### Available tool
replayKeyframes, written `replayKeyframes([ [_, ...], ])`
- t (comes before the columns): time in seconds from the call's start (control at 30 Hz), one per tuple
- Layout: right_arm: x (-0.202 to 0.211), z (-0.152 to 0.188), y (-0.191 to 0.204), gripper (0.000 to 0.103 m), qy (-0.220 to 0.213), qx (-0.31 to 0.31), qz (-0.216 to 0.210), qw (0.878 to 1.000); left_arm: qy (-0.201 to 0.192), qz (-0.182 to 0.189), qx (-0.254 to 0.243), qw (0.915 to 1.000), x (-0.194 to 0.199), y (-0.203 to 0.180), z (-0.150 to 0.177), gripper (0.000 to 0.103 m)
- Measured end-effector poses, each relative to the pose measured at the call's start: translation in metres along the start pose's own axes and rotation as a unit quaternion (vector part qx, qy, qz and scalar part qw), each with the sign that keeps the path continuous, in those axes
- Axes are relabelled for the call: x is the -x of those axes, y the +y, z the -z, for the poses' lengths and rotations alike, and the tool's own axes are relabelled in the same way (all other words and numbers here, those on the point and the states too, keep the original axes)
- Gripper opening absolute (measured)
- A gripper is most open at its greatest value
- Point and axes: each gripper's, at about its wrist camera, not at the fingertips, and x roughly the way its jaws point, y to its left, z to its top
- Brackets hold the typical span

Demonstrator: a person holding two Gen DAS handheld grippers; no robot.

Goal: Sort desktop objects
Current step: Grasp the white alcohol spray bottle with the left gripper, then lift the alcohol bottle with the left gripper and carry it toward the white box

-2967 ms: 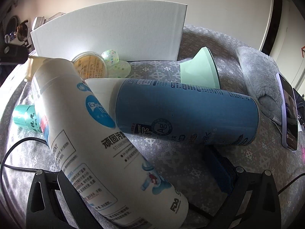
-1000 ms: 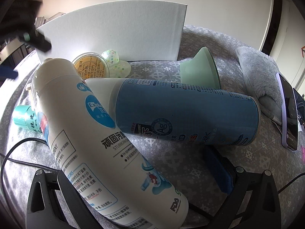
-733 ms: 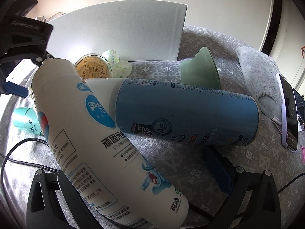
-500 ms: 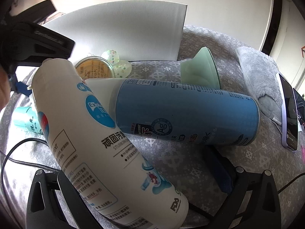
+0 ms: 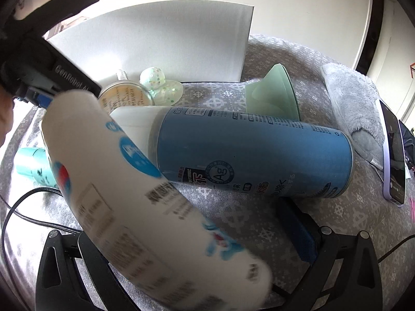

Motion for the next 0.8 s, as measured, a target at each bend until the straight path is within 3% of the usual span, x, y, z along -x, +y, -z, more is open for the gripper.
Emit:
replayKeyframes([
  [0.2, 0.0, 0.0, 0.0, 0.103, 0.0, 0.0, 0.0, 1.0, -0.002, -0.043, 0.067, 0.9968, 0.017, 0.008, 0.034, 0.042],
  [0.37, 0.0, 0.0, 0.0, 0.103, 0.0, -0.001, -0.001, 1.0, -0.019, -0.035, 0.18, 0.9828, 0.03, 0.028, 0.074, 0.041],
  [0.5, 0.001, 0.001, 0.001, 0.103, 0.0, -0.001, -0.001, 1.0, -0.016, -0.012, 0.226, 0.9738, 0.025, 0.022, 0.042, 0.042],
  [0.57, 0.003, 0.002, 0.002, 0.103, 0.0, -0.001, -0.001, 1.0, -0.005, -0.007, 0.227, 0.9737, 0.021, 0.026, 0.036, 0.049],
  [0.63, 0.003, 0.002, 0.002, 0.103, 0.0, -0.001, -0.001, 1.0, 0.007, -0.004, 0.23, 0.9732, 0.015, 0.031, 0.036, 0.069],
  [0.8, 0.003, 0.002, 0.002, 0.103, 0.0, -0.001, -0.001, 1.0, -0.004, 0.029, 0.254, 0.9668, 0.009, 0.042, 0.045, 0.073],
])
